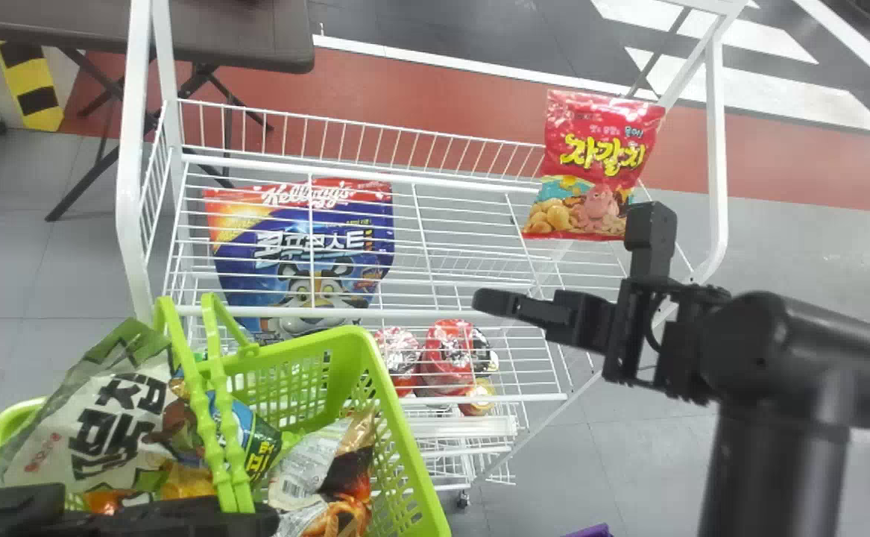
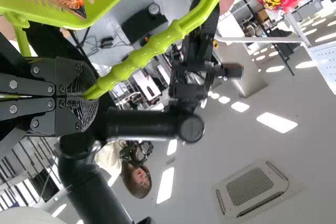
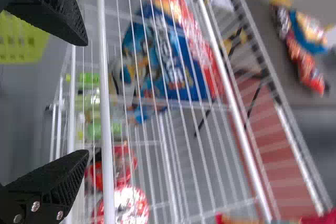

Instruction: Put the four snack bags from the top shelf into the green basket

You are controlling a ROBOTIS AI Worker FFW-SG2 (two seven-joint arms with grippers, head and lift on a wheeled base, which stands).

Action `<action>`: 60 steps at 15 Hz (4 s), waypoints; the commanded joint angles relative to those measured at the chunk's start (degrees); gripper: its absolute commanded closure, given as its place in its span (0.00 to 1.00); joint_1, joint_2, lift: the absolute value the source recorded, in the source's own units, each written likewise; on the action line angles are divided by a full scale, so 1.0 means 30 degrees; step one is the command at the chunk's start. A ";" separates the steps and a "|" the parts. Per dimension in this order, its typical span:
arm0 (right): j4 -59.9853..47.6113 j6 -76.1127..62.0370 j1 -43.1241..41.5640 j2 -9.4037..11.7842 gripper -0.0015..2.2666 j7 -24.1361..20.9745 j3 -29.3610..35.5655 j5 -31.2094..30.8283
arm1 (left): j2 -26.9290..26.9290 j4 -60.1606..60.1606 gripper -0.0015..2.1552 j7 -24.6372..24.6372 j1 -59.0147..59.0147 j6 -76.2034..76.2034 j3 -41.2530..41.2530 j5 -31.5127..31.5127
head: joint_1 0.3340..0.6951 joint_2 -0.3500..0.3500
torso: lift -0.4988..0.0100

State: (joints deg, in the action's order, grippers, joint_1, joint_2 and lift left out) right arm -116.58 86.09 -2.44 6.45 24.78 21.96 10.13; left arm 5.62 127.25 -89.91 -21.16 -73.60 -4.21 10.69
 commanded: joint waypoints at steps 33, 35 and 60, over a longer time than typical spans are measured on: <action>-0.1774 0.1331 -0.1677 0.1453 1.00 -0.1639 -0.0055 0.0696 | -0.0029 -0.0960 1.00 -0.0219 -0.0240 0.1520 -0.2258 0.0831 | 1.00 0.00 | 0.97; -0.4118 0.1331 -0.0623 0.1307 1.00 -0.1580 -0.0084 0.2951 | 0.0001 -0.0931 1.00 -0.0219 0.0111 0.1169 -0.2580 0.0890 | 1.00 0.00 | 0.97; -0.5993 0.1331 0.2629 -0.0304 1.00 0.0236 -0.6266 0.8430 | -0.0029 -0.0931 1.00 -0.0219 0.2133 -0.0941 -0.2609 0.0480 | 1.00 0.63 | 0.97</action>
State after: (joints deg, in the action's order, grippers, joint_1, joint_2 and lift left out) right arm -134.93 88.03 4.67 5.09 25.16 3.58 35.56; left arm 5.54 124.48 -89.91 -14.81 -76.43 -12.02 12.00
